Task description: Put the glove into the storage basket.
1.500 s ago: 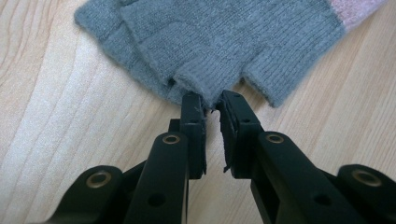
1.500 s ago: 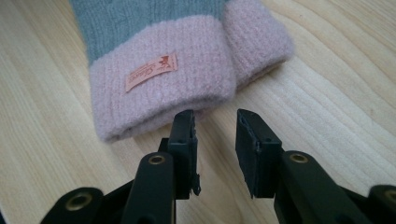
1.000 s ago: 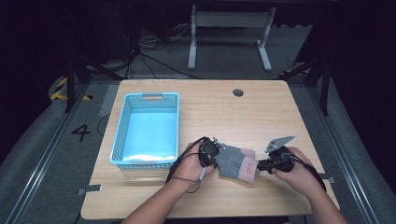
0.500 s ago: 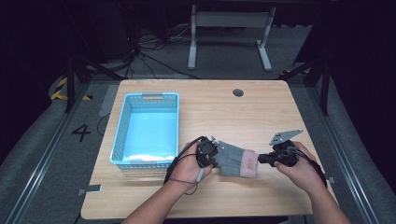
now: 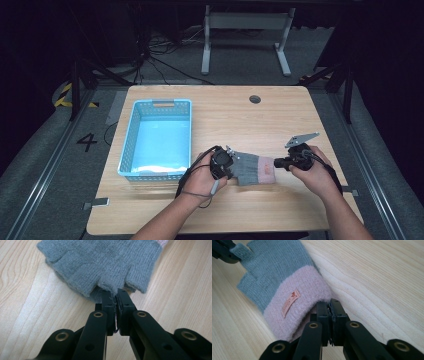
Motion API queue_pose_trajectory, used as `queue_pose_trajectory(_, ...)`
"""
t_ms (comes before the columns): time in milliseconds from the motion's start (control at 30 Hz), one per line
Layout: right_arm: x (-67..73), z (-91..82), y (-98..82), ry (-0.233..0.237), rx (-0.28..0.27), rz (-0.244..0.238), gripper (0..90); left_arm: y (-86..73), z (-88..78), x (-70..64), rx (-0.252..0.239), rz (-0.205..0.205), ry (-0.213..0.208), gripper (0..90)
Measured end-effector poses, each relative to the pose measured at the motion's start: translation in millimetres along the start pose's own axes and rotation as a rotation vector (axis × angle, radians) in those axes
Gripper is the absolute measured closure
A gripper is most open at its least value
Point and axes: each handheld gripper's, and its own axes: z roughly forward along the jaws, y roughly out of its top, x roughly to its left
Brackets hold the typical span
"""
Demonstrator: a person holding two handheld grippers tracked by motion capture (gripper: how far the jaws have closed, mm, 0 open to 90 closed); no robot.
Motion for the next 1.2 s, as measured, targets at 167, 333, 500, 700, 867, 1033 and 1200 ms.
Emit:
queue_pose_trajectory(167, -2.5, 3.0, -1.1, -0.005, 0.003, 0.012, 88.2, 0.4, 3.1, 0.5, 0.010, 0.000, -0.010, 86.6)
queue_pose_trajectory(333, -5.3, 7.7, -2.4, -0.009, 0.007, 0.017, 88.2, 0.6, 5.1, 1.1, 0.013, -0.003, -0.008, 86.6)
queue_pose_trajectory(500, -7.2, 13.7, -4.8, -0.013, 0.011, 0.023, 87.9, -0.7, 11.1, 4.2, 0.029, -0.008, -0.008, 86.3)
queue_pose_trajectory(700, -8.1, 12.9, -6.3, -0.040, 0.008, -0.001, 81.0, -1.8, 9.2, 4.4, 0.047, -0.019, -0.006, 69.6)
queue_pose_trajectory(867, -8.5, 4.8, -7.9, -0.100, 0.011, -0.041, 76.8, -2.1, 4.0, 3.5, 0.030, -0.010, 0.024, 55.0)
queue_pose_trajectory(1033, -7.9, -3.8, -10.4, -0.117, 0.008, -0.046, 75.2, 0.1, -7.9, 0.8, 0.001, 0.000, 0.034, 51.6)
queue_pose_trajectory(1200, -8.3, -14.6, -14.3, -0.108, -0.006, -0.023, 71.2, 6.7, -19.4, -5.5, -0.033, 0.022, 0.030, 49.7)
